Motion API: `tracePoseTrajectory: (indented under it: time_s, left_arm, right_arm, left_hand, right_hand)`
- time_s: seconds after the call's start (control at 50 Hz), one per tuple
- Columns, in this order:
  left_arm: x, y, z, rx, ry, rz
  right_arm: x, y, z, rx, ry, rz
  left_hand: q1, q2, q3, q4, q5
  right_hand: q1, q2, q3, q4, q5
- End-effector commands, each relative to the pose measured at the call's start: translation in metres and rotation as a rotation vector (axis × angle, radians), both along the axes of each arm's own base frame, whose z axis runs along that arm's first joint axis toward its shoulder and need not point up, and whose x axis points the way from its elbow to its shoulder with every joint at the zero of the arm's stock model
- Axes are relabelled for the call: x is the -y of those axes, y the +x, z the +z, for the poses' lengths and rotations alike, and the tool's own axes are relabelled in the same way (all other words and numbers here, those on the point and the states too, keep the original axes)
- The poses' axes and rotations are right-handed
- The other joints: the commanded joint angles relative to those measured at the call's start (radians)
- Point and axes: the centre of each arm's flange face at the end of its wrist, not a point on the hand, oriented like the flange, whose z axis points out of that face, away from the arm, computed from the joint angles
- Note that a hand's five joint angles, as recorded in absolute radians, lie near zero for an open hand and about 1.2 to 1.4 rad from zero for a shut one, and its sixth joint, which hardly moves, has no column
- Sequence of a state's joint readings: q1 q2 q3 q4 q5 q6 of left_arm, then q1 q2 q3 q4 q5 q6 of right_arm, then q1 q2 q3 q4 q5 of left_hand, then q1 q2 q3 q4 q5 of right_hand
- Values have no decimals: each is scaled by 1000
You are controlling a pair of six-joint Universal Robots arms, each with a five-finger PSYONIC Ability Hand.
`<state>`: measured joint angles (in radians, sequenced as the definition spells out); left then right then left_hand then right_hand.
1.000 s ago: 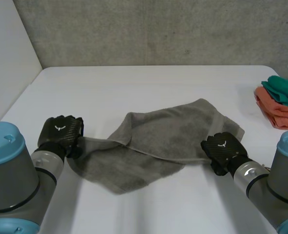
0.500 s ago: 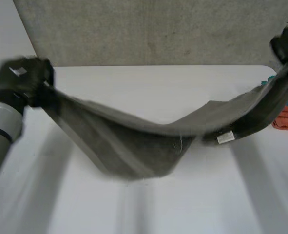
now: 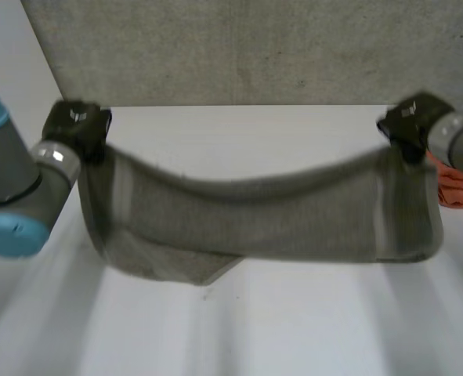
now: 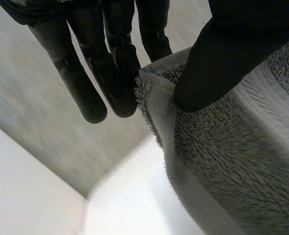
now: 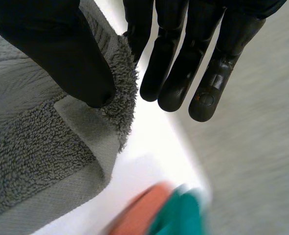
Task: Fold the laundry.
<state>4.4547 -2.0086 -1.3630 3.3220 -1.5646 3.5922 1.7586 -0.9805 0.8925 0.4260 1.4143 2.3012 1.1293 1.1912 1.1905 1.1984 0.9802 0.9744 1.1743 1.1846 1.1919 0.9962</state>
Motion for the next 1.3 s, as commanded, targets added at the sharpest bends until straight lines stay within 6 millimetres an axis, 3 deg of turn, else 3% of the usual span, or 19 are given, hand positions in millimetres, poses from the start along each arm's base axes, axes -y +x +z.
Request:
tracePoseTrajectory:
  time_s: [0.02,0.04,0.14,0.18,0.26,0.38,0.4,0.44,0.46,0.52,0.54,0.6,0.66,0.72,0.8,0.94,1.08,1.18,1.3]
  left_arm:
    - [51,-16,108,-134,-505,-4]
    - [53,-14,135,-172,-639,-3]
    - [36,-10,202,-269,-962,-6]
    - [31,-12,211,-285,-997,-13]
    - [31,-14,196,-290,-918,-29]
    - [40,-8,120,-318,-627,-44]
    - [41,-4,95,-316,-551,-35]
    - [40,1,72,-306,-481,-20]
    - [40,3,62,-298,-453,-13]
    - [36,9,9,-259,-308,11]
    - [33,9,-21,-239,-228,12]
    - [21,8,-68,-201,-92,-10]
    - [6,5,-94,-160,-1,-52]
    - [-11,8,-111,-92,84,-59]
    - [-35,17,-96,27,147,-57]
    - [-93,52,-53,200,331,-17]
    - [-150,71,-36,329,563,-51]
    - [-149,67,-36,369,524,-87]
    - [-100,55,-41,331,342,-65]
  right_arm:
    - [45,29,93,249,-593,-10]
    - [47,33,116,300,-726,9]
    - [43,34,165,392,-1021,26]
    - [37,39,169,406,-1042,41]
    - [34,46,158,404,-989,57]
    - [36,49,110,367,-768,88]
    - [35,50,88,341,-679,112]
    - [34,52,67,314,-596,137]
    - [32,54,41,294,-493,167]
    - [26,57,-3,257,-348,200]
    - [22,57,-31,231,-259,209]
    - [14,57,-75,183,-146,232]
    - [9,53,-104,110,-86,230]
    - [5,40,-113,65,-42,208]
    - [-13,24,-107,47,67,177]
    - [-77,-11,-47,12,298,117]
    - [-114,-57,-36,-124,568,94]
    - [-101,-62,-34,-123,501,63]
    - [-57,-47,-58,-52,386,33]
  left_hand:
    - [267,205,206,198,242]
    - [267,205,206,198,242]
    - [267,205,206,198,242]
    - [267,205,206,198,242]
    - [267,205,206,198,242]
    - [267,205,206,198,242]
    - [267,205,206,198,242]
    - [267,205,206,198,242]
    - [267,205,206,198,242]
    - [267,205,206,198,242]
    - [267,205,206,198,242]
    - [267,205,206,198,242]
    - [267,205,206,198,242]
    - [267,205,206,198,242]
    - [267,205,206,198,242]
    - [267,205,206,198,242]
    - [267,205,206,198,242]
    - [267,205,206,198,242]
    - [267,205,206,198,242]
  right_hand:
    - [422,222,212,204,226]
    - [422,222,212,204,226]
    - [422,222,212,204,226]
    - [422,222,212,204,226]
    - [422,222,212,204,226]
    - [422,222,212,204,226]
    - [422,222,212,204,226]
    - [422,222,212,204,226]
    - [422,222,212,204,226]
    - [422,222,212,204,226]
    - [422,222,212,204,226]
    - [422,222,212,204,226]
    - [422,222,212,204,226]
    - [422,222,212,204,226]
    - [422,222,212,204,226]
    - [422,222,212,204,226]
    - [422,222,212,204,226]
    - [422,222,212,204,226]
    - [422,222,212,204,226]
